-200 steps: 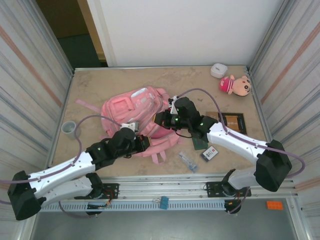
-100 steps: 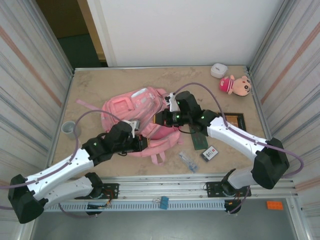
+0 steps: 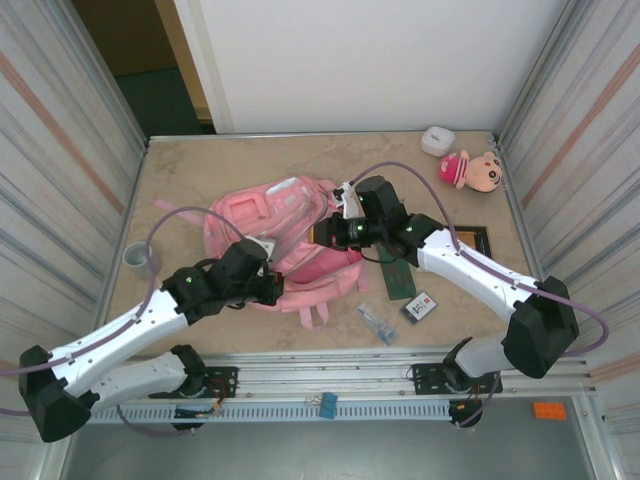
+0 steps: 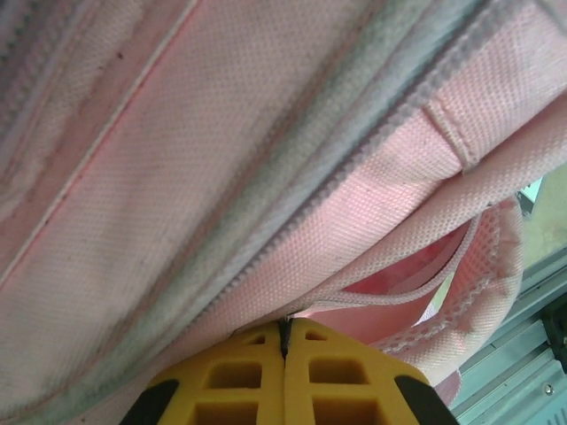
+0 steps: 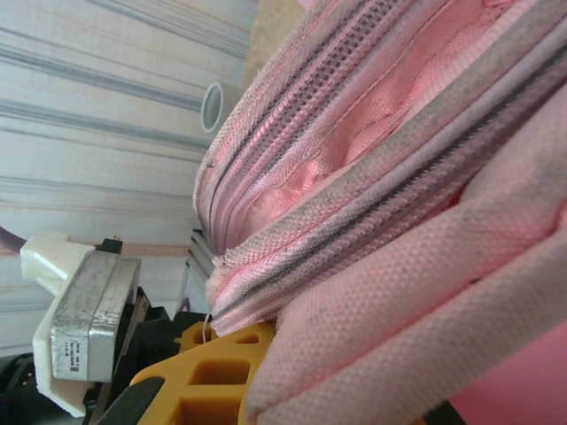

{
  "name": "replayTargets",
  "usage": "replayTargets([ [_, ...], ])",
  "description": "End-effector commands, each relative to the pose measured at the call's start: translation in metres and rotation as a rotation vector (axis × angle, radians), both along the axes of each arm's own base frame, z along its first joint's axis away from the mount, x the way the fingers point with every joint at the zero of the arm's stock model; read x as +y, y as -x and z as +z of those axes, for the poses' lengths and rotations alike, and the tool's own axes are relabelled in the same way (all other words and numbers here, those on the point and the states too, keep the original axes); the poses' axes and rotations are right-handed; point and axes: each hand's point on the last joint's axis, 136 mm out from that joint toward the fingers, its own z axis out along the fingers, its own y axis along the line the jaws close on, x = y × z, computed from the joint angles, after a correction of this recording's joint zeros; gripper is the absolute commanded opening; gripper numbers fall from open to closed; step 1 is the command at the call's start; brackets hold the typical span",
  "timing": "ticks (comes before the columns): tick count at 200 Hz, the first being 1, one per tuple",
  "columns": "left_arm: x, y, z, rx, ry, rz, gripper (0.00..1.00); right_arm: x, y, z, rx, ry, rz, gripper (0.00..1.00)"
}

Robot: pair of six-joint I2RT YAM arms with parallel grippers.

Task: Pack the student bag

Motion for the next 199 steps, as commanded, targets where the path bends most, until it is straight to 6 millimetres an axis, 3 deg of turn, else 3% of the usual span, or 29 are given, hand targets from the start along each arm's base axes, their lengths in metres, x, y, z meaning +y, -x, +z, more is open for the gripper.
replayTargets([
  [1, 0.017, -0.001, -0.013, 0.001, -0.022, 0.075, 0.06, 0.005, 0.006, 0.051, -0.079, -0.107, 0.031, 0.00],
  [39, -0.001, -0.003, -0.023, 0.078, 0.139, 0.173, 0.18, 0.015, 0.011, 0.049, -0.074, -0.118, 0.034, 0.00],
  [66, 0.000, -0.004, -0.032, 0.102, 0.124, 0.198, 0.29, 0.021, 0.015, 0.050, -0.074, -0.129, 0.040, 0.00],
  [110, -0.004, -0.001, -0.037, 0.090, 0.093, 0.210, 0.36, 0.025, 0.013, 0.047, -0.063, -0.134, 0.005, 0.00],
  [154, 0.009, 0.007, -0.051, 0.068, -0.125, 0.266, 0.36, 0.019, 0.007, 0.049, 0.034, -0.158, -0.110, 0.00],
  [175, 0.012, 0.007, -0.052, 0.052, -0.239, 0.287, 0.36, 0.018, 0.006, 0.061, 0.048, -0.202, -0.146, 0.00],
  [199, 0.005, 0.004, -0.049, 0.051, -0.245, 0.301, 0.18, 0.014, 0.005, 0.064, 0.019, -0.180, -0.157, 0.00],
])
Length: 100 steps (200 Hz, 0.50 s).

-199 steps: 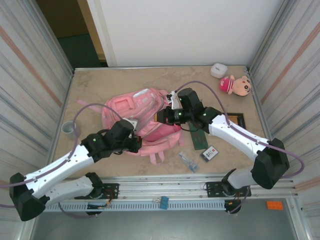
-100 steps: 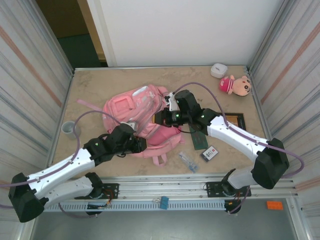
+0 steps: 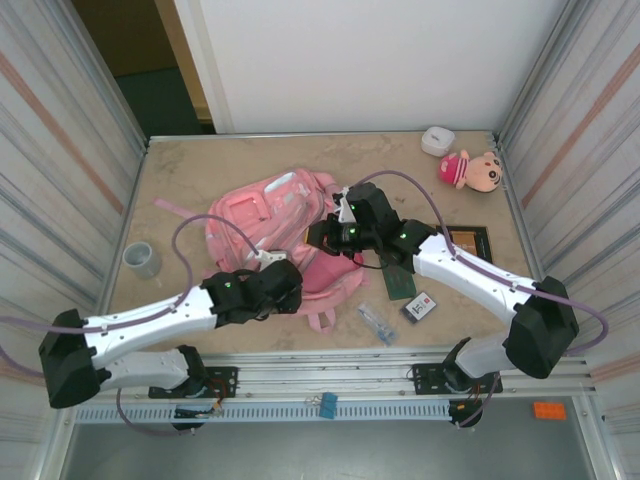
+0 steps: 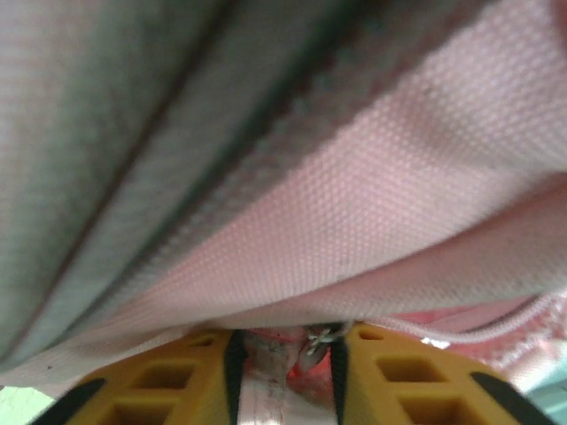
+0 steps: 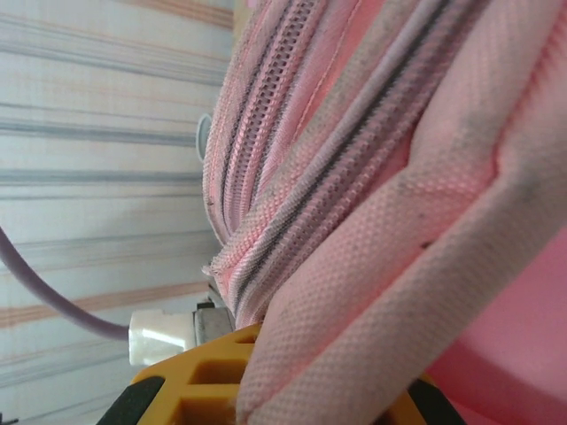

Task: Pack the student bag

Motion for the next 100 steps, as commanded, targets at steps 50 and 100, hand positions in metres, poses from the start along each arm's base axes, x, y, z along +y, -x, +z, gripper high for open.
replayTargets([
  [50, -0.002, -0.007, 0.016, -0.006, 0.204, 0.088, 0.00, 0.000, 0.000, 0.035, -0.097, -0.094, 0.001, 0.00],
  [100, -0.012, -0.007, 0.022, 0.048, 0.500, 0.069, 0.00, -0.004, 0.007, 0.003, -0.214, 0.038, 0.124, 0.00],
])
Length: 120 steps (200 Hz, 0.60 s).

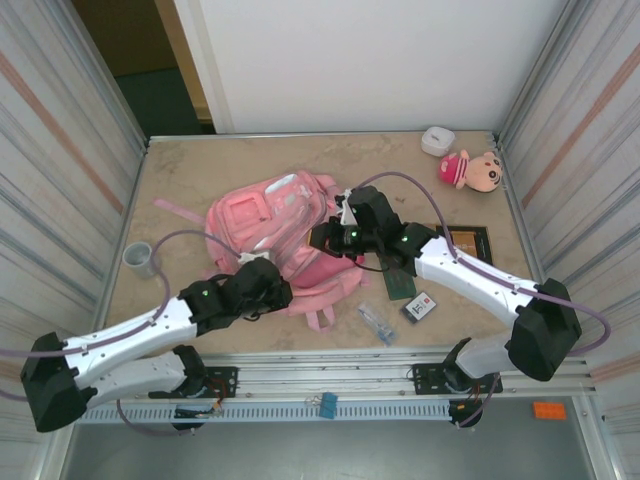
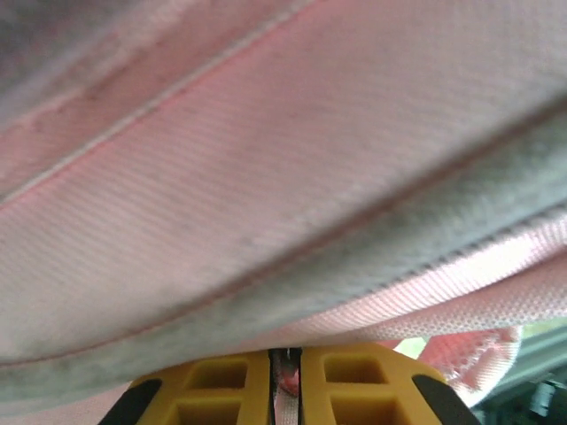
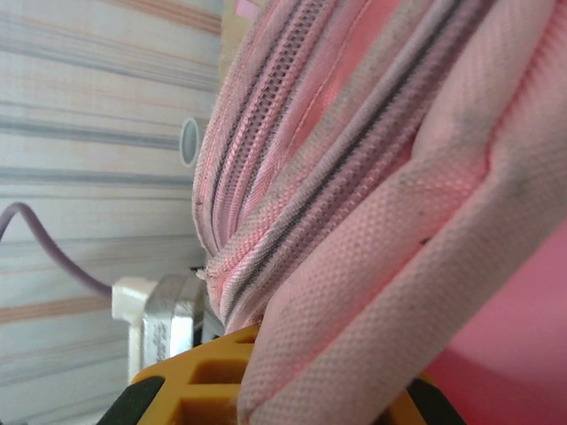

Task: Pack the student bag

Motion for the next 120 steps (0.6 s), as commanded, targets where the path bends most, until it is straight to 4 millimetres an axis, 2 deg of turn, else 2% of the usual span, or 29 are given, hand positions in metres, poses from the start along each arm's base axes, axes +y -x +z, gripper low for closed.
replayTargets([
  [1, -0.017, -0.004, 0.017, -0.001, 0.189, -0.015, 0.00, 0.003, 0.006, 0.015, -0.158, -0.005, 0.115, 0.00],
  [18, -0.021, -0.004, 0.019, 0.008, 0.246, -0.043, 0.00, 0.004, 0.011, 0.009, -0.189, 0.014, 0.171, 0.00],
  [42, -0.025, -0.006, 0.019, 0.012, 0.291, -0.057, 0.00, 0.009, 0.019, 0.012, -0.220, -0.005, 0.252, 0.00],
  [56, -0.025, -0.006, 0.017, 0.004, 0.277, -0.068, 0.07, 0.009, 0.020, 0.012, -0.208, -0.016, 0.269, 0.00],
  [81, -0.015, -0.006, 0.003, 0.020, 0.211, -0.048, 0.11, 0.010, 0.019, 0.016, -0.191, -0.045, 0.261, 0.00],
  [95, -0.014, -0.006, 0.000, 0.015, 0.201, -0.046, 0.19, 0.013, 0.019, 0.022, -0.190, -0.072, 0.261, 0.00],
  [120, -0.011, -0.007, -0.003, 0.007, 0.184, -0.044, 0.20, 0.015, 0.019, 0.028, -0.187, -0.102, 0.262, 0.00],
])
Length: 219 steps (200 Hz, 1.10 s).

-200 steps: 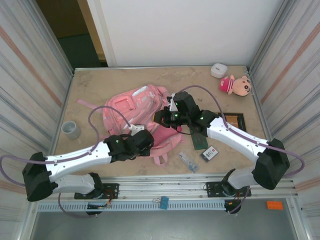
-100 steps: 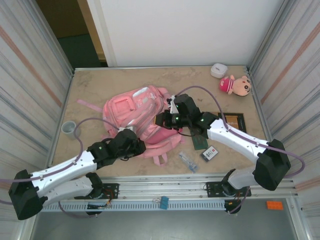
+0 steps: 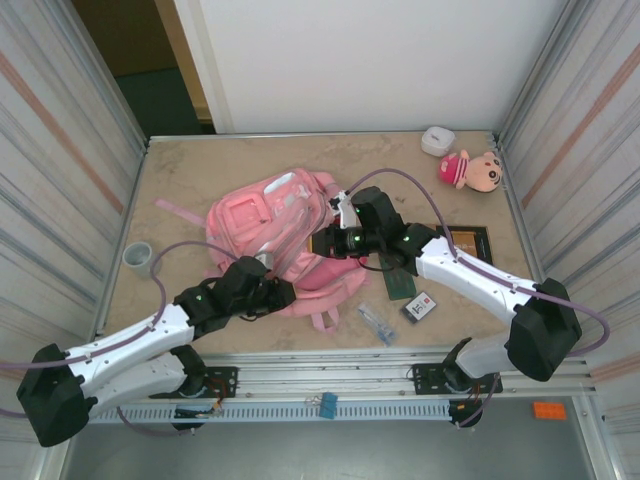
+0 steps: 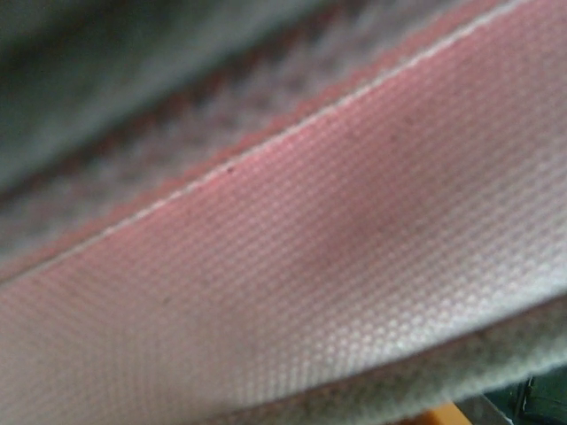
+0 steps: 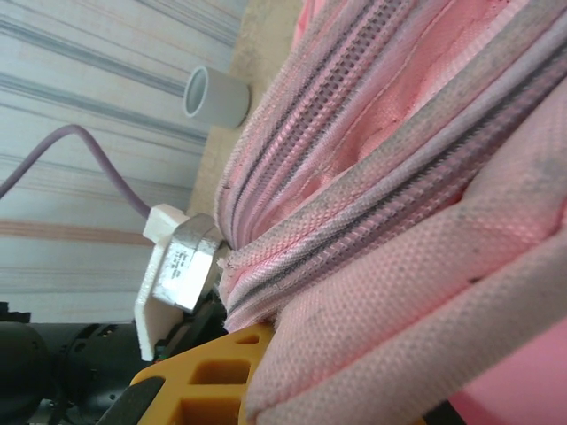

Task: Pack the student bag

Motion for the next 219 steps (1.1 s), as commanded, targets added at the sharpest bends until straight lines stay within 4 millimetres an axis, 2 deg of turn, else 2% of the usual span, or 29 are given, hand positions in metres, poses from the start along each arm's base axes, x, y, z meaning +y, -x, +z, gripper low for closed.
replayTargets([
  [1, -0.001, -0.008, 0.006, -0.046, 0.016, 0.008, 0.20, 0.014, 0.011, 0.030, -0.036, -0.113, 0.091, 0.00],
  [25, -0.003, -0.010, 0.010, -0.066, 0.014, -0.002, 0.19, 0.013, 0.010, 0.025, -0.028, -0.094, 0.076, 0.00],
  [49, -0.001, -0.014, 0.014, -0.079, -0.007, 0.005, 0.09, 0.010, 0.009, 0.012, -0.010, -0.039, 0.054, 0.00],
  [64, -0.001, -0.015, 0.016, -0.082, -0.033, -0.006, 0.09, 0.009, 0.010, 0.004, -0.008, -0.005, 0.038, 0.00],
  [75, -0.002, -0.015, 0.017, -0.083, -0.056, -0.026, 0.13, 0.006, 0.009, -0.001, -0.002, 0.020, 0.017, 0.00],
  [84, -0.001, -0.015, 0.016, -0.077, -0.083, -0.036, 0.20, 0.005, 0.009, -0.005, 0.004, 0.029, 0.009, 0.00],
  [92, 0.001, -0.016, 0.015, -0.070, -0.109, -0.036, 0.26, 0.005, 0.009, -0.005, 0.007, 0.027, 0.001, 0.04],
  [132, 0.011, -0.020, 0.004, -0.033, -0.228, -0.014, 0.30, 0.011, 0.013, 0.012, 0.020, -0.049, -0.023, 0.04],
  [150, 0.013, -0.019, 0.000, -0.019, -0.274, -0.026, 0.26, 0.014, 0.012, 0.019, 0.029, -0.081, -0.041, 0.03],
  [181, 0.014, -0.019, 0.003, -0.025, -0.336, -0.043, 0.12, 0.016, 0.012, 0.032, 0.025, -0.117, -0.053, 0.02],
  [206, 0.002, -0.020, 0.010, -0.040, -0.255, -0.045, 0.00, 0.008, 0.008, 0.016, 0.018, -0.051, -0.087, 0.01],
  [219, -0.006, -0.018, 0.013, -0.048, -0.171, -0.041, 0.00, 0.004, 0.008, 0.005, 0.013, -0.027, -0.082, 0.01],
])
